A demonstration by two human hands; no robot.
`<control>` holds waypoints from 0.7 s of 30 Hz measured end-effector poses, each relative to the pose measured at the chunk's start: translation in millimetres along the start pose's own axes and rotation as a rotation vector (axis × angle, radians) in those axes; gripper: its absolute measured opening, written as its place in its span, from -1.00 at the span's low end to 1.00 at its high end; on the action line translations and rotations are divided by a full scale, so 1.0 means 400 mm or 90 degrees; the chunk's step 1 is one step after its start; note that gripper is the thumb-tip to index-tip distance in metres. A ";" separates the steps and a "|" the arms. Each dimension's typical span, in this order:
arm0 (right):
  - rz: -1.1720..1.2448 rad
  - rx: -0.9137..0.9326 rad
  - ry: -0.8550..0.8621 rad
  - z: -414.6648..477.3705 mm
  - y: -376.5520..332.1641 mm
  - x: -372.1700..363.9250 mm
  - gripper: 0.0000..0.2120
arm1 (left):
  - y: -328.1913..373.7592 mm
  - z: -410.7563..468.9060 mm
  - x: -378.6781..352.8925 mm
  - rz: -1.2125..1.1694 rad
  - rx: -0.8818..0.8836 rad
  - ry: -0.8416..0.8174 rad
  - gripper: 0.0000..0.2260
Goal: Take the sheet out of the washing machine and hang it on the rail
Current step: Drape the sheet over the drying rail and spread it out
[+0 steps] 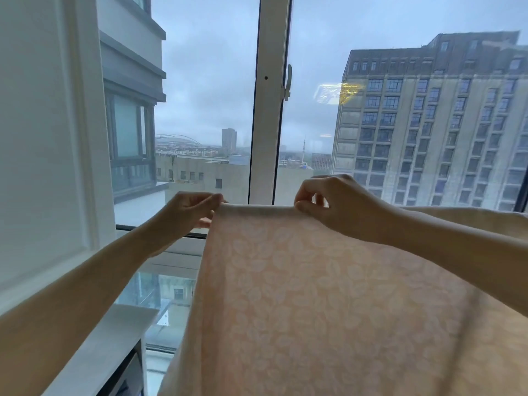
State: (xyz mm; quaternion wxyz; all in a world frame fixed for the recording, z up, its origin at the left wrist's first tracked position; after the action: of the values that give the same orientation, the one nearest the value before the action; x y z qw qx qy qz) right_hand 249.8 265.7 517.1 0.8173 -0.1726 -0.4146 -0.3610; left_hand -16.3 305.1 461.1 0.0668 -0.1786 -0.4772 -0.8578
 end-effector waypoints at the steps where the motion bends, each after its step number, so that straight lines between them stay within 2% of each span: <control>1: -0.003 0.004 0.005 -0.002 0.000 0.000 -0.91 | 0.004 -0.011 -0.003 -0.015 0.000 -0.006 -0.75; 5: -0.019 0.018 0.028 -0.007 0.000 -0.003 -0.91 | 0.000 -0.044 -0.007 0.069 -0.008 -0.011 -0.78; 8: -0.041 0.019 0.056 -0.009 -0.007 -0.005 -0.86 | 0.005 -0.048 0.007 0.117 -0.021 0.042 -0.83; 11: -0.036 0.019 0.125 -0.013 -0.018 0.008 -0.85 | 0.029 -0.047 0.031 0.042 -0.083 0.166 -0.89; 13: -0.034 0.048 0.147 -0.022 -0.028 0.011 -0.85 | 0.032 -0.050 0.033 0.001 -0.085 0.204 -0.88; 16: -0.069 0.099 0.108 -0.047 -0.035 -0.007 -0.86 | 0.014 -0.062 0.006 0.060 -0.061 0.175 -0.93; 21: -0.101 0.116 0.100 -0.078 -0.027 -0.023 -0.91 | -0.002 -0.085 -0.018 0.092 -0.073 0.152 -0.91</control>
State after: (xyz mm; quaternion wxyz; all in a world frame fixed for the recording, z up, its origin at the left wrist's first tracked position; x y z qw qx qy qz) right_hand 255.6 244.3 491.1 0.8284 -0.0360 -0.3929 -0.3977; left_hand -18.1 276.3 441.4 0.1745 -0.1127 -0.4023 -0.8916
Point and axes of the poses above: each hand's wrist, its own z-axis towards the middle knuckle, its own x-axis out of the back of the hand, y = z × x, the point moved 2 cm from there along z, towards the middle knuckle, and after that the axes turned 1 degree about -y, right-handed, at the moved point
